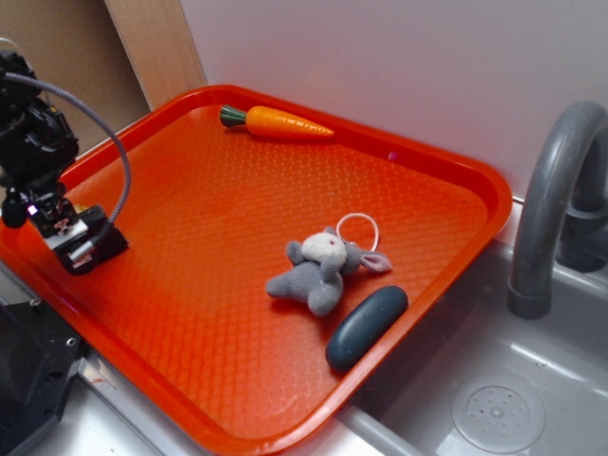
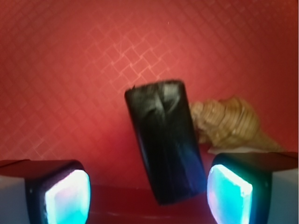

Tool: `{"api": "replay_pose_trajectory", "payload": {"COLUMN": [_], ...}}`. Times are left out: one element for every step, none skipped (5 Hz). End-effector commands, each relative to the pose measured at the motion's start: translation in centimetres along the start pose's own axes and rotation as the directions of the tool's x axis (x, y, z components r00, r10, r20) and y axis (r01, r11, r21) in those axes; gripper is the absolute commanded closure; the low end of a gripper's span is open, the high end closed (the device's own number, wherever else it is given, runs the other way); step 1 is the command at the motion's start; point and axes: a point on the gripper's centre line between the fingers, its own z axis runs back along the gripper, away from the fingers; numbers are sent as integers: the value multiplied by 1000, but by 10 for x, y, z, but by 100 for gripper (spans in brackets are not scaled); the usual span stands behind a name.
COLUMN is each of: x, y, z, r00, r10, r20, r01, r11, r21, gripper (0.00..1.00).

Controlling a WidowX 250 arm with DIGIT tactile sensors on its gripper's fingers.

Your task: Grab the black box.

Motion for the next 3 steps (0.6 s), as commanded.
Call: {"api": "replay_pose_trajectory", "payload": {"x": [8, 12, 16], "y": [-5, -3, -1], "z": [-31, -26, -21], "r00": [997, 995, 994], "r10": [-69, -82, -80], "r20": [28, 49, 72], "r01": [69, 81, 81], "r11": [998, 997, 997], "r21": [6, 8, -18], "gripper": [0, 0, 0]}}
